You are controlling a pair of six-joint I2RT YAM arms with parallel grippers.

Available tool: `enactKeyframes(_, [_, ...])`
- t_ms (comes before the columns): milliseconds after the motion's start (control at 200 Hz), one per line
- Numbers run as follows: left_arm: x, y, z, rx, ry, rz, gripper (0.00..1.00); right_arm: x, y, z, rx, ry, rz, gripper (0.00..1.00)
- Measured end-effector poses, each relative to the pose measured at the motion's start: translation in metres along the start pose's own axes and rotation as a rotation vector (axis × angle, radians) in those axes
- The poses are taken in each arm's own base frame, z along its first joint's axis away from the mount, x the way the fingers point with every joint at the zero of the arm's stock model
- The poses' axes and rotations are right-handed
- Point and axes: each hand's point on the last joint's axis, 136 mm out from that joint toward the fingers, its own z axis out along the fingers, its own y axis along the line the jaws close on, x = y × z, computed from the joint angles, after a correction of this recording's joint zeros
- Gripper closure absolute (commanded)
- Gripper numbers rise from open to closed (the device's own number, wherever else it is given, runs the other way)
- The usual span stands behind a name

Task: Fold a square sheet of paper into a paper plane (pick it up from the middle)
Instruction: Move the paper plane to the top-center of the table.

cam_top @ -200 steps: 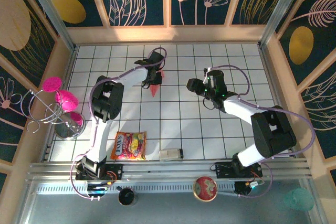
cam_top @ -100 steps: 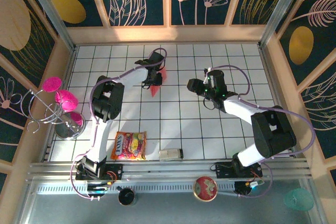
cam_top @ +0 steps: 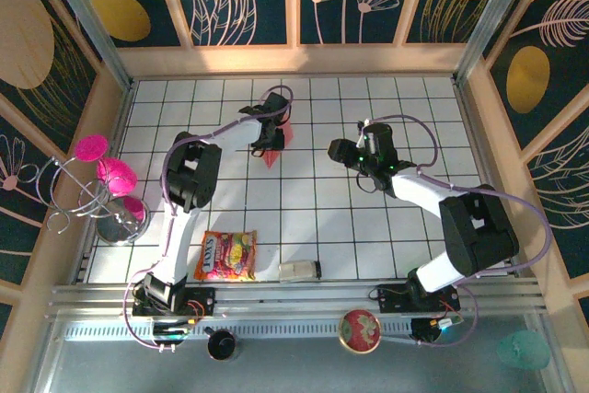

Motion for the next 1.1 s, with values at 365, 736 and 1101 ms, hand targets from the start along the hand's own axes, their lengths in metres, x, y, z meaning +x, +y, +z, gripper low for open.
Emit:
enactKeyframes(365, [-0.039,0.002,0.016,-0.029,-0.079,-0.086,0.49,0.001,-0.005,0.002,0.014,0.008,0.007,0.42])
enactKeyframes(736, [-0.049,-0.005,0.005,0.017,-0.092,-0.095,0.47,-0.013,0.0,0.001,0.022,-0.013,0.008,0.39])
enactKeyframes(1101, [-0.091,0.013,-0.187,0.209,-0.472,-0.194,0.23,-0.084,0.015,-0.064,0.085,-0.259,-0.101,0.24])
